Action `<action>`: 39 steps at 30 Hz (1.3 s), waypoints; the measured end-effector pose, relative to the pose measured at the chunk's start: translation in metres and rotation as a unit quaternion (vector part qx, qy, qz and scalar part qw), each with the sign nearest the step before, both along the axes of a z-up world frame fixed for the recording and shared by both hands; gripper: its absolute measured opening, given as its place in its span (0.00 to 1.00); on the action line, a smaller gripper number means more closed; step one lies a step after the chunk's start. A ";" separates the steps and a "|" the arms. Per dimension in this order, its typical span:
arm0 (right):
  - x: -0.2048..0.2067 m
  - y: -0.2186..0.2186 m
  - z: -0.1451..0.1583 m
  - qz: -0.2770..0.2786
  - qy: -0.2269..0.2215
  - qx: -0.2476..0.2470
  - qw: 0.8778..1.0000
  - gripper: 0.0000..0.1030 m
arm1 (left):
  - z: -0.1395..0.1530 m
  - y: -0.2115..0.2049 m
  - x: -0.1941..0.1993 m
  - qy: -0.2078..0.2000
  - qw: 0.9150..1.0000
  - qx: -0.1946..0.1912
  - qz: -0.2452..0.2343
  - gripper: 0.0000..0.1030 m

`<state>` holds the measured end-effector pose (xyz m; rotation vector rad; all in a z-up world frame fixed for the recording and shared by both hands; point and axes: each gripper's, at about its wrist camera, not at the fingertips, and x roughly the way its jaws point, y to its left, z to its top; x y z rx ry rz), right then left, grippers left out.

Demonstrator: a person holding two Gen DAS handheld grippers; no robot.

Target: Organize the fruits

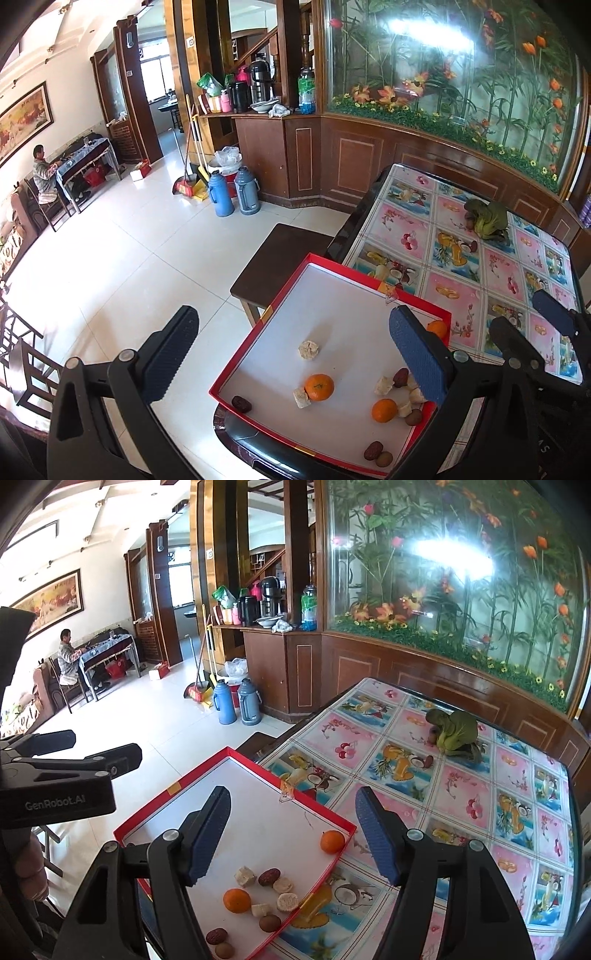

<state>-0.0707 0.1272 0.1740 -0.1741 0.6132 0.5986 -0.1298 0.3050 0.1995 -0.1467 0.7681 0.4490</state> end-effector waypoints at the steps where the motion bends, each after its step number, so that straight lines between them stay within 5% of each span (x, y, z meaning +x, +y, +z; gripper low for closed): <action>1: 0.000 0.000 0.000 0.000 0.001 0.000 1.000 0.68 | 0.002 0.000 -0.001 -0.004 1.000 -0.001 -0.001 1.00; 16: -0.002 0.003 -0.003 0.006 0.001 -0.003 1.000 0.68 | 0.013 0.009 -0.007 -0.029 0.999 0.017 0.018 1.00; 39: -0.006 0.021 -0.017 0.030 0.026 -0.007 0.999 0.68 | -0.002 0.022 -0.016 -0.003 0.999 0.022 0.033 1.00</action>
